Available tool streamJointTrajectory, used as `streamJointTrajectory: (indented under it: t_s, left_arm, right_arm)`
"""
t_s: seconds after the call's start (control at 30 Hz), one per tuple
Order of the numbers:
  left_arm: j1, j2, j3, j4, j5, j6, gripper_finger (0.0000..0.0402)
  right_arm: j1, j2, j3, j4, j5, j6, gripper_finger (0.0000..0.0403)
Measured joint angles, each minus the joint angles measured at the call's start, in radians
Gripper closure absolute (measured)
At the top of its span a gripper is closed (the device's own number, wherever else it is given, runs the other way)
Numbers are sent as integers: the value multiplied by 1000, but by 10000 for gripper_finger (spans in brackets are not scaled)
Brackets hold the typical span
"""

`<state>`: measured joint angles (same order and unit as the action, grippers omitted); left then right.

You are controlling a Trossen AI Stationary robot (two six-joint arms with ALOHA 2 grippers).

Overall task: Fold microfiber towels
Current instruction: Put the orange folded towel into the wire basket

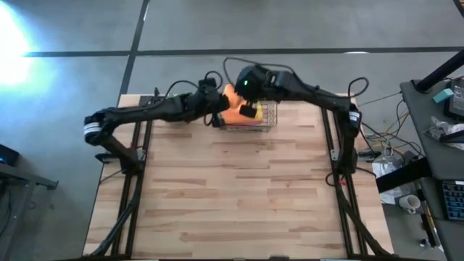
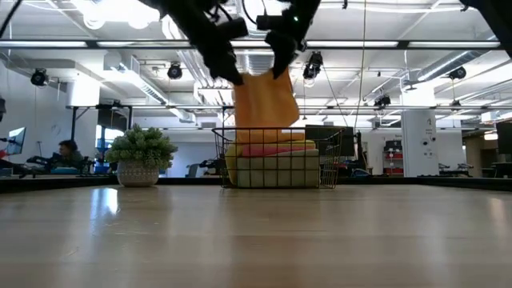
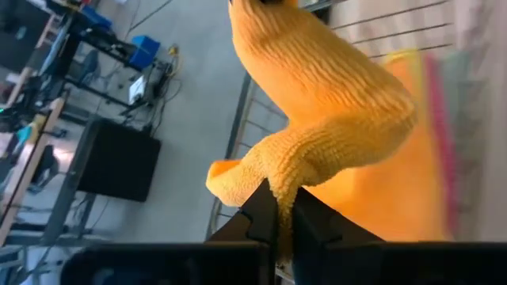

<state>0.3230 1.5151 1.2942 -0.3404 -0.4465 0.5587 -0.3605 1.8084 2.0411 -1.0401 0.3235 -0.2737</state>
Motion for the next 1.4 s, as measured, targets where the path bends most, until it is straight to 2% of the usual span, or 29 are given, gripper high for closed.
streamJointTrajectory:
  t_s: [0.17, 0.47, 0.53, 0.73, 0.83, 1.03, 1.2, 1.4]
  left_arm:
    - [63, 115, 71, 55, 3, 33, 401]
    - [139, 293, 220, 52, 6, 84, 401]
    - [143, 306, 233, 44, 6, 85, 401]
    - [151, 324, 241, 9, 11, 76, 401]
    - [156, 334, 239, -73, 60, 75, 401]
    - [155, 355, 239, -148, 95, 24, 401]
    - [154, 355, 239, -209, 106, 22, 401]
    - [151, 355, 239, -279, 122, 20, 401]
  right_arm:
    - [-103, 21, -1, 9, -66, -41, 392]
    - [-232, 86, -42, 66, -151, -154, 392]
    - [-255, 90, -51, 79, -157, -180, 392]
    - [-319, 92, -93, 109, -284, -216, 392]
    - [-338, 93, -125, 109, -350, -222, 392]
    - [-343, 93, -173, 102, -420, -219, 392]
    - [-342, 93, -193, 46, -538, -172, 392]
    - [-329, 93, -197, -14, -562, -162, 392]
